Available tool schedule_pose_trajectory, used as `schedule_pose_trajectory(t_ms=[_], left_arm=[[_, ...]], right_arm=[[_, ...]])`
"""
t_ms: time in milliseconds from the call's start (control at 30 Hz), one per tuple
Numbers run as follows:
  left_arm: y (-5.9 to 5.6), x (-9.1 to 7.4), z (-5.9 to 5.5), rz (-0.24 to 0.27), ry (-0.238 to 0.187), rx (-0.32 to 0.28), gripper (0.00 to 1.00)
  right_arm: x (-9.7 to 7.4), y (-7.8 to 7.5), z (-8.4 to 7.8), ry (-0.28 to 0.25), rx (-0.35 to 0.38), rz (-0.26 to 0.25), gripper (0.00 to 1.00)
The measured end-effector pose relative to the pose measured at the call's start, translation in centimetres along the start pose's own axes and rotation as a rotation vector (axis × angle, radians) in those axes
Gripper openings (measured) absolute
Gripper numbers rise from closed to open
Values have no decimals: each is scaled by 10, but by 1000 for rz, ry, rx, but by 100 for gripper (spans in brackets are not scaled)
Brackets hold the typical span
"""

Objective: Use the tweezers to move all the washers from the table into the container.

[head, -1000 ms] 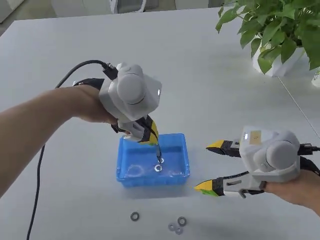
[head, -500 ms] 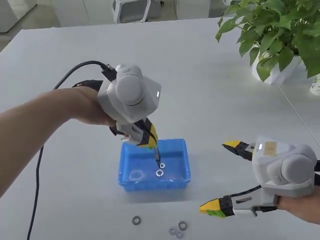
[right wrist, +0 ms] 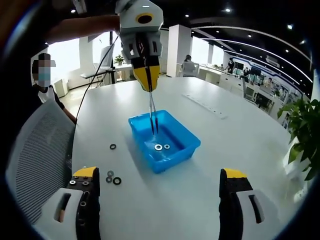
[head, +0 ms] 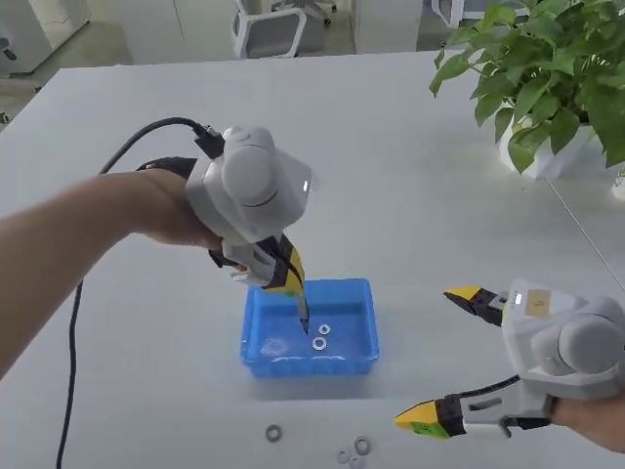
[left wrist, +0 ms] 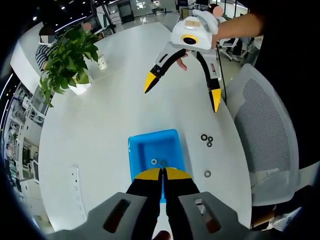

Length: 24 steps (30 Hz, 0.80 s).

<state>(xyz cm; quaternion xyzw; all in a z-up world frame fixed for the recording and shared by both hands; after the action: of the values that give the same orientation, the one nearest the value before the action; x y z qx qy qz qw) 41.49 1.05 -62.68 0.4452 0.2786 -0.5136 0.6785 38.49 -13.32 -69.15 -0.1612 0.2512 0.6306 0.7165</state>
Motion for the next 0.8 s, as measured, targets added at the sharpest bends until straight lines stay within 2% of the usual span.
schedule_pose_trajectory(t_ms=[367,800], left_arm=[[-7,-19,-4,17,11,-15,3],[-23,-31,-9,16,23,-32,3]], right_arm=[[-2,6,-2,3,-3,-2,100],[-2,16,-2,7,-10,2,100]])
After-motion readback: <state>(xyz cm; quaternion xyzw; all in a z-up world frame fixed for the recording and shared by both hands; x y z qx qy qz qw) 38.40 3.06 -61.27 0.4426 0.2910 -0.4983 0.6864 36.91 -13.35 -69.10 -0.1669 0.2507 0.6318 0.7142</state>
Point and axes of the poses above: the centre of the closed fingertips' face, and the gripper's own axes: x roughly forward along the fingers, y roughly to its left, z roughly out of its top, the point moved 3 cm from there along -x, roughly backward along the fingers, and after that the axes turned 14 degrees about z, right-handed, at the moved point
